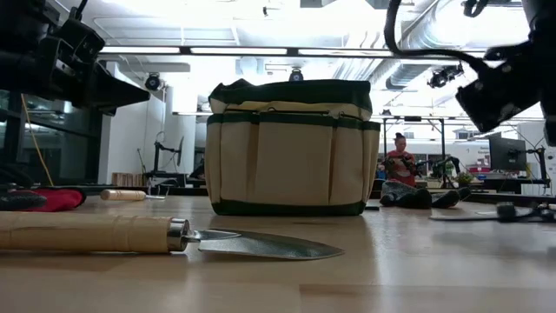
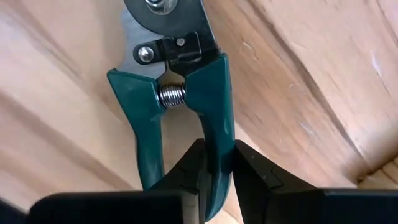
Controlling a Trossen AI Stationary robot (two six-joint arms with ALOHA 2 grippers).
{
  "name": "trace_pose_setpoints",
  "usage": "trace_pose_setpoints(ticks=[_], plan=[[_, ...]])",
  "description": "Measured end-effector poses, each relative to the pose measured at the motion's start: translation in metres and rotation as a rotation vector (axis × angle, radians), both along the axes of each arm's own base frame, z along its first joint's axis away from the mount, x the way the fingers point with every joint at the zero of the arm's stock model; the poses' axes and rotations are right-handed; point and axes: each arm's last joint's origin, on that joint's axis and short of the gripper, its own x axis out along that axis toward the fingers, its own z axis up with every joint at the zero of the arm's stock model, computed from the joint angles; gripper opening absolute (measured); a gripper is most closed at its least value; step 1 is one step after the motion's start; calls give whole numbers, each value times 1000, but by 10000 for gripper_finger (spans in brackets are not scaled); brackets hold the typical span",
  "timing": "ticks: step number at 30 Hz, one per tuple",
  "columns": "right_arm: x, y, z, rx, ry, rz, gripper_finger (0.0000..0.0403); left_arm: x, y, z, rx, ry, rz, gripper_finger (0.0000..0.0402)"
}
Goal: Pick & Place Garden tools in Gardening bag
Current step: Put the green shear scissors into the gardening bag
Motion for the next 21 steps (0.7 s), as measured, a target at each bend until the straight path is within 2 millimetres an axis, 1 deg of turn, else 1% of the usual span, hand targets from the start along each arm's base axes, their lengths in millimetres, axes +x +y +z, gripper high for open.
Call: trace_pose_setpoints(ticks=[8,12,21], plan=[[-4,-4,25,14,-94,1,45,0,0,0,0,0,0,10],[-6,-7,37,-8,-161,-7,45,0,0,0,0,0,0,10],[-1,-10,56,-82,-381,-14,45,0,0,0,0,0,0,10]])
